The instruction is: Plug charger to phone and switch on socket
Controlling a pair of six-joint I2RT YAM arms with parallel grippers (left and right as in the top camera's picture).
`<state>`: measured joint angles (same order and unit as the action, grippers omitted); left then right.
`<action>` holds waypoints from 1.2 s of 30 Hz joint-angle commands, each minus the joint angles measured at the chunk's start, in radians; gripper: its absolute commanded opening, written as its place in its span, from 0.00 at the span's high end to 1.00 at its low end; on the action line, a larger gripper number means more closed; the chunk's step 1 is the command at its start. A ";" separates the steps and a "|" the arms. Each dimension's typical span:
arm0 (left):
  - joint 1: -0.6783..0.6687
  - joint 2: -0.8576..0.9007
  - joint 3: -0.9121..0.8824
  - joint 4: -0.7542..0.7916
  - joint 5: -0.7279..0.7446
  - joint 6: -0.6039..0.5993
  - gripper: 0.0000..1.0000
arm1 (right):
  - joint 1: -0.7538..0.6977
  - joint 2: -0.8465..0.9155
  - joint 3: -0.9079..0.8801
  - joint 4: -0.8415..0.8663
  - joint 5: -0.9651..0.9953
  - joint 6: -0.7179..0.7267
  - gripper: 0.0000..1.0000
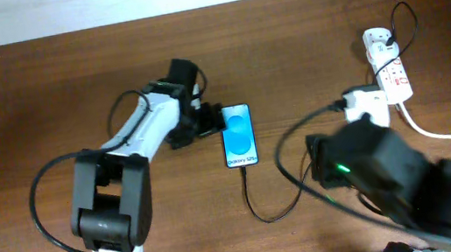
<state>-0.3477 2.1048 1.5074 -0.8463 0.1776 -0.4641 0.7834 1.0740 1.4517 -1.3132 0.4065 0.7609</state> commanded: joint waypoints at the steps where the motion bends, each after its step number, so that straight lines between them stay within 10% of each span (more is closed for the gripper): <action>1: 0.085 -0.166 0.090 -0.048 -0.255 0.062 0.01 | -0.115 0.119 -0.006 -0.094 0.028 0.275 0.93; 12: 0.323 -0.872 0.169 0.189 -0.464 0.224 0.01 | -1.041 0.616 0.082 0.159 -0.452 -0.079 0.96; 22: 0.325 -1.081 0.126 0.135 -0.462 0.413 0.01 | -1.152 1.096 0.491 0.169 -0.555 -0.098 0.96; 36: 0.325 -1.202 0.045 0.286 -0.463 0.413 0.01 | -1.173 1.232 0.497 0.359 -0.525 0.007 0.96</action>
<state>-0.0265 0.9085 1.5650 -0.5667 -0.2710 -0.0673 -0.3813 2.2639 1.9301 -0.9657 -0.1291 0.7536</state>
